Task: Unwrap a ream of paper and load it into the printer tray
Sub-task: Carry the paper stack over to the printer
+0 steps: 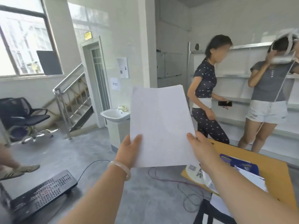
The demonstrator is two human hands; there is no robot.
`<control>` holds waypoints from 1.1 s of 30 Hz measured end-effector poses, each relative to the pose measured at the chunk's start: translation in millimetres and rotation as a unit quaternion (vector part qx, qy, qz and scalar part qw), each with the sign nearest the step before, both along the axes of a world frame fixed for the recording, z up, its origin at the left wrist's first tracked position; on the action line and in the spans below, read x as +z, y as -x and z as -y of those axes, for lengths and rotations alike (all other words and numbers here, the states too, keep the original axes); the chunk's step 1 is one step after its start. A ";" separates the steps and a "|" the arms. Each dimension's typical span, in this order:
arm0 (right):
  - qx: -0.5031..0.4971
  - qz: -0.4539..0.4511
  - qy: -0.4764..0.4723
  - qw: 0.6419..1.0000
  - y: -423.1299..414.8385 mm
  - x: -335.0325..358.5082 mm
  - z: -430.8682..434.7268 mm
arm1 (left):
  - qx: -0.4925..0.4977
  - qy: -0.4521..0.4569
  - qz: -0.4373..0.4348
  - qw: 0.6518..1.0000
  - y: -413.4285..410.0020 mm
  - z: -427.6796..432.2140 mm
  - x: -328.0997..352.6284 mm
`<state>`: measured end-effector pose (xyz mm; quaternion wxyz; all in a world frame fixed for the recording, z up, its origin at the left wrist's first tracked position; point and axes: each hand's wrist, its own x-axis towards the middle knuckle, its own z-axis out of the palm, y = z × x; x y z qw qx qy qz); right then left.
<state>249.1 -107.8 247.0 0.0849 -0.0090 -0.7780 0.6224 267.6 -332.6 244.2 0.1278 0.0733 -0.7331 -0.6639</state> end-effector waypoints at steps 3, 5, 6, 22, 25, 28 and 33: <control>0.052 -0.021 0.017 0.998 9.8 24.4 74.3 | 0.069 0.005 -0.020 0.997 -17.7 68.8 26.2; 0.089 -0.038 0.023 0.995 11.0 36.9 127.9 | 0.118 0.007 -0.028 0.993 -33.0 114.9 41.5; 0.106 -0.043 0.023 0.993 11.6 41.4 154.0 | 0.144 0.011 -0.032 0.989 -40.8 138.2 47.6; 0.425 -0.052 0.045 0.903 -59.6 42.6 521.5 | 0.420 0.028 -0.073 0.904 -229.9 430.1 48.8; 0.495 -0.043 0.062 0.865 -87.0 33.2 584.8 | 0.488 0.034 -0.070 0.869 -278.9 459.7 41.1; 0.576 -0.026 0.070 0.814 -124.2 31.6 636.4 | 0.553 0.043 -0.058 0.830 -327.6 475.3 35.4; 0.705 -0.002 0.065 0.706 -186.9 26.3 704.4 | 0.667 0.029 -0.061 0.742 -398.5 469.2 31.2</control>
